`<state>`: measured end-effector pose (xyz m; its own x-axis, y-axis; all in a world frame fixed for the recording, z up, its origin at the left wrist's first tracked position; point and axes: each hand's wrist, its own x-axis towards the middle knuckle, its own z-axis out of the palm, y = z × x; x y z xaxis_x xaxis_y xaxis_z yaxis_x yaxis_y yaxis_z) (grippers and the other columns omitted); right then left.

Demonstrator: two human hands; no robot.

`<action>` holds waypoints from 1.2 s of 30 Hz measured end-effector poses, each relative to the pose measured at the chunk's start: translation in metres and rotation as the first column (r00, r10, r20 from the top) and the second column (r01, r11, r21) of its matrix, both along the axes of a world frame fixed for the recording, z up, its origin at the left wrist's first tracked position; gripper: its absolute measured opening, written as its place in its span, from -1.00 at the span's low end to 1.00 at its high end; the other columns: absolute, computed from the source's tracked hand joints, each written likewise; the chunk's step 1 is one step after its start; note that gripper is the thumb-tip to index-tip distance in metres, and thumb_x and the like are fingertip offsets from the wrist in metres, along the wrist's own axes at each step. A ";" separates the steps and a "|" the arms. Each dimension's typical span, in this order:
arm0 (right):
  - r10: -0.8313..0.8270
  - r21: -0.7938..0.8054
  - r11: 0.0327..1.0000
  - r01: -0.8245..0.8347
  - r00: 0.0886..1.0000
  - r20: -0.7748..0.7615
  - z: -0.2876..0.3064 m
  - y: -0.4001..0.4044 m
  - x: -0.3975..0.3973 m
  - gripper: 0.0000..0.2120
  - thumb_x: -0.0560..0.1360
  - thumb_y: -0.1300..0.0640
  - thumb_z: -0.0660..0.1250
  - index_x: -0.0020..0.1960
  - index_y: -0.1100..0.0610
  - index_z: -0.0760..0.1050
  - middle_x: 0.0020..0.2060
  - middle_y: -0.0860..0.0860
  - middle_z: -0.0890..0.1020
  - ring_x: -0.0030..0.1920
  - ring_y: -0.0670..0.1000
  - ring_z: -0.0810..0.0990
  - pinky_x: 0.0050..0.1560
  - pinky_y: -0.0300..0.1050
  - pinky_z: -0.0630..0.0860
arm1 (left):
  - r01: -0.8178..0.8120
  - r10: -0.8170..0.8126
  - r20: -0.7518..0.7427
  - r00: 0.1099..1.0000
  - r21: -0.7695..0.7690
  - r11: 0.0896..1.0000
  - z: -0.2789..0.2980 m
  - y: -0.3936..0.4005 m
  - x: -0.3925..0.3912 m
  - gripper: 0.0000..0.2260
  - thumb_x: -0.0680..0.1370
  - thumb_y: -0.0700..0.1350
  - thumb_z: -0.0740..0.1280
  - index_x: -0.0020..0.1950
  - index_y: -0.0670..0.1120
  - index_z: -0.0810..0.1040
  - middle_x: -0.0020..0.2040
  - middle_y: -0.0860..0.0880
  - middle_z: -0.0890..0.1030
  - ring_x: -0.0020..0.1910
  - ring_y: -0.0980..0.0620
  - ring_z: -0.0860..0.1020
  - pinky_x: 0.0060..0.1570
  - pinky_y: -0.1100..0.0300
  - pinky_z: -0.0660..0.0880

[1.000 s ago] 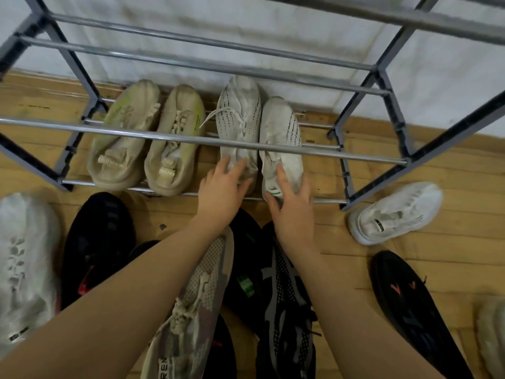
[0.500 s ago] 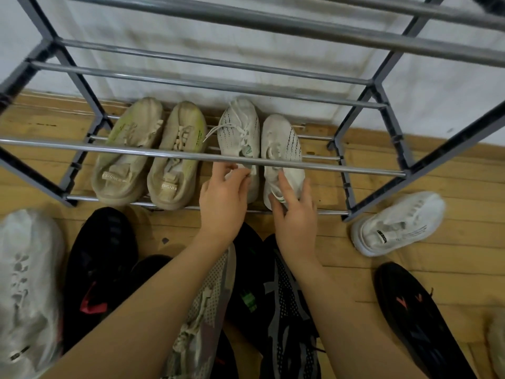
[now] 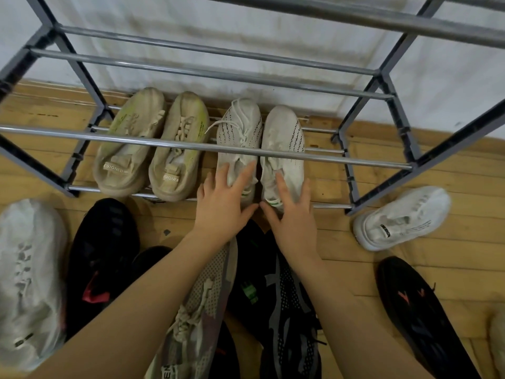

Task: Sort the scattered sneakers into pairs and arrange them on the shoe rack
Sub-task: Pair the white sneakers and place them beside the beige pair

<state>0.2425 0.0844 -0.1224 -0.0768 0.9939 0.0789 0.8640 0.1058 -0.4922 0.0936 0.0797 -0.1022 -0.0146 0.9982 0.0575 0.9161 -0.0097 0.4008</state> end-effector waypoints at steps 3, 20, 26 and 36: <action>0.036 0.004 0.999 -0.036 0.999 0.006 -0.002 0.006 0.004 -0.42 0.55 -0.09 0.23 0.49 -0.21 0.06 0.48 0.28 0.03 0.36 0.32 0.28 0.20 0.21 0.43 | -0.006 0.008 0.051 0.999 -0.028 1.000 -0.002 0.004 -0.003 -0.34 0.49 0.03 0.36 0.49 0.17 0.09 0.45 -0.16 0.19 0.28 -0.32 0.33 0.06 -0.16 0.45; 0.005 -0.154 0.988 0.013 0.994 0.114 0.019 0.004 0.003 -0.44 0.56 -0.17 0.15 0.48 -0.24 0.01 0.51 0.19 0.01 0.43 0.30 0.16 0.30 0.24 0.29 | -0.008 0.012 0.085 0.996 -0.048 0.999 0.007 -0.009 -0.005 -0.39 0.53 -0.03 0.30 0.51 0.00 0.09 0.48 -0.21 0.14 0.41 -0.28 0.18 0.25 -0.18 0.33; 0.043 -0.137 0.990 -0.022 0.987 0.152 0.068 -0.029 0.005 -0.49 0.60 -0.12 0.06 0.51 -0.12 0.02 0.49 0.07 0.14 0.38 0.22 0.25 0.29 0.14 0.29 | 0.070 -0.074 0.036 0.997 0.106 0.992 0.045 -0.035 -0.007 -0.56 0.48 -0.14 0.35 0.34 -0.17 0.39 0.26 -0.18 0.49 0.24 -0.26 0.43 0.10 -0.17 0.45; 0.120 -0.018 0.993 -0.119 0.982 0.144 0.127 -0.061 0.064 -0.62 0.61 0.02 0.10 0.39 0.08 0.31 0.27 0.07 0.45 0.20 0.18 0.45 0.13 0.13 0.43 | 0.111 -0.140 0.147 0.979 0.188 0.976 0.090 -0.074 0.040 -0.67 0.49 -0.16 0.34 0.24 -0.17 0.50 0.15 -0.16 0.57 0.11 -0.23 0.52 0.05 -0.12 0.47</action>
